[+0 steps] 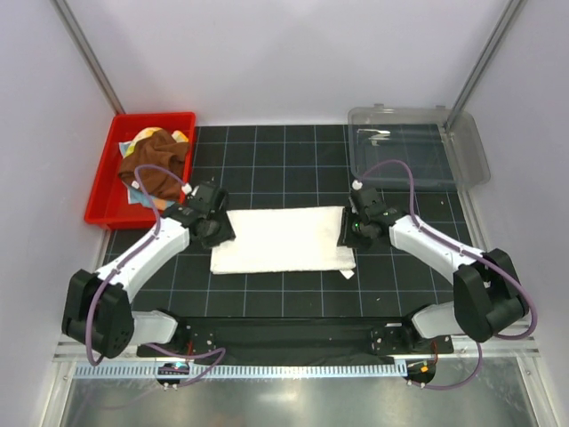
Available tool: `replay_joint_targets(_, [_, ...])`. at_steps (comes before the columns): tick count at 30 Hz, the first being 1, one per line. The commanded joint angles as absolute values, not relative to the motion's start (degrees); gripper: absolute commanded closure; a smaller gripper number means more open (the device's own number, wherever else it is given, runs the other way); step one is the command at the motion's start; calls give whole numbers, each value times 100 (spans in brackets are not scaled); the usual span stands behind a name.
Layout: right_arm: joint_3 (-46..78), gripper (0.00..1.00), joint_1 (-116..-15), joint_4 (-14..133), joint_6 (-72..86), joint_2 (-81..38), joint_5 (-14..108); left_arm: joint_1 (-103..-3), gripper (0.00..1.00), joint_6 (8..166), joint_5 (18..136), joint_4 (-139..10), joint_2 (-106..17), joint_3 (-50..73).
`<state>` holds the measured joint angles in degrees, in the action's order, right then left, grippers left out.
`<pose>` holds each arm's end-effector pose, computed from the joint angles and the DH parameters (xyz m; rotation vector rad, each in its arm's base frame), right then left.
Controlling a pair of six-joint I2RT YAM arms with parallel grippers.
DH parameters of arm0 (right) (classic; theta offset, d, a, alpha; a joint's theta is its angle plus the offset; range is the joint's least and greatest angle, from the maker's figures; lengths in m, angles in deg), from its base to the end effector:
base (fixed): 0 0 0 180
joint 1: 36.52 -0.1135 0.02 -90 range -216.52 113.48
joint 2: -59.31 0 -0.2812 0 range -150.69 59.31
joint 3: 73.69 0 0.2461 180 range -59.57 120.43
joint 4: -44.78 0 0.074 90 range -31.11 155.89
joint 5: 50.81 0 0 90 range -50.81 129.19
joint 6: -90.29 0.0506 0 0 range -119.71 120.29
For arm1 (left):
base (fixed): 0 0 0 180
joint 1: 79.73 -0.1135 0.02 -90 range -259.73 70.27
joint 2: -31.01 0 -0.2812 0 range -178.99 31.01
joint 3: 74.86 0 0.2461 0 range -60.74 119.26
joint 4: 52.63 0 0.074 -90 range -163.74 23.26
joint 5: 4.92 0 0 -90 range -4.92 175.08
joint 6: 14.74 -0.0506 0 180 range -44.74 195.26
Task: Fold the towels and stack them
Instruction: Fold the towel
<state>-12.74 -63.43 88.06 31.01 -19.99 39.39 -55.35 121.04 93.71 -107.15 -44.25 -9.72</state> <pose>0.2323 0.1181 0.2027 0.0882 2.6886 0.3318 0.2252 -0.0937 0.2301 -0.5441 2.6335 -0.1817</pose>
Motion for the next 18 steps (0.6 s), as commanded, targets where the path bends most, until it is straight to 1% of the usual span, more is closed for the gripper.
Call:
replay_joint_targets(1, [-825,62,-6516,8816,3043,-1794,4691,-5547,53,12254,9011,-10262,-4088,-660])
replay_joint_targets(3, [-911,62,-6666,8317,3052,-1934,5208,-5556,53,12412,8720,-9832,-4070,-870])
replay_joint_targets(4, [-991,62,-6701,7845,3140,-1996,5942,-5547,53,12465,8711,-9751,-4088,-1115])
replay_joint_targets(7, [-1491,63,-6710,6956,3281,-2207,7087,-5565,53,12571,8982,-9856,-4254,-1345])
replay_joint_targets(10, [-1861,63,-6702,7093,3115,-2295,6707,-5591,51,12606,9280,-9821,-4377,-1653])
replay_joint_targets(13, [-2151,63,-6666,7023,3044,-2452,6547,-5775,48,12667,9256,-9646,-4544,-1873])
replay_joint_targets(16, [-1994,64,-6666,7337,2965,-2454,6459,-5899,48,12598,9089,-9750,-4773,-1689])
replay_joint_targets(18, [-1740,63,-6666,7645,2895,-2296,6117,-5916,48,12527,9185,-9943,-4791,-1331])
